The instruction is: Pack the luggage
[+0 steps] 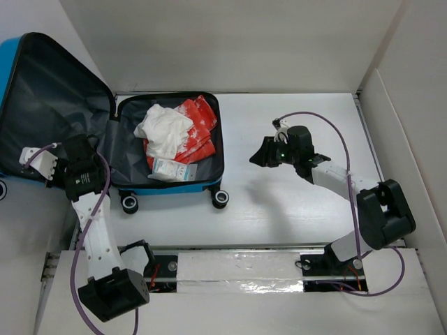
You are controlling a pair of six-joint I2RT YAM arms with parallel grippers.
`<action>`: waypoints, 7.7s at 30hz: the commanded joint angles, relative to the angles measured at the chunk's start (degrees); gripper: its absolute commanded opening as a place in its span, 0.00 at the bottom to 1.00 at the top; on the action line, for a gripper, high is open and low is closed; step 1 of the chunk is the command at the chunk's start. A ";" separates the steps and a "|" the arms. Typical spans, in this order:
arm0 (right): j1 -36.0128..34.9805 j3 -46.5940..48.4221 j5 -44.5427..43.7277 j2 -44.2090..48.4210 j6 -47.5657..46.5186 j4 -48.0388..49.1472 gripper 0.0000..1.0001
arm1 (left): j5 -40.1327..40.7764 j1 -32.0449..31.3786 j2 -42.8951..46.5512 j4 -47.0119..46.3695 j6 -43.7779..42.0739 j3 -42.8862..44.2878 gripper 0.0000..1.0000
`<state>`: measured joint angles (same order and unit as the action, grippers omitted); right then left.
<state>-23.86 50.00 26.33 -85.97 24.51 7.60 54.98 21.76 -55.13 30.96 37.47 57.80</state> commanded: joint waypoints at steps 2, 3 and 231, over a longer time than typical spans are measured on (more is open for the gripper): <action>0.65 0.72 0.39 -0.95 0.62 1.89 0.40 | -8.57 -5.72 2.83 -7.83 -6.33 1.79 0.00; 0.65 0.63 0.57 -1.04 0.80 2.16 0.40 | -9.27 -7.94 3.88 -10.28 -7.40 1.27 0.00; -8.84 -18.70 -3.65 -1.20 -18.55 42.75 0.48 | -59.98 -39.69 9.78 -52.93 9.46 -45.40 0.48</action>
<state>-32.01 29.32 21.74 -85.49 6.87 42.74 -2.96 -17.65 -45.65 -12.60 46.35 11.70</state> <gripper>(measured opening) 0.488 0.486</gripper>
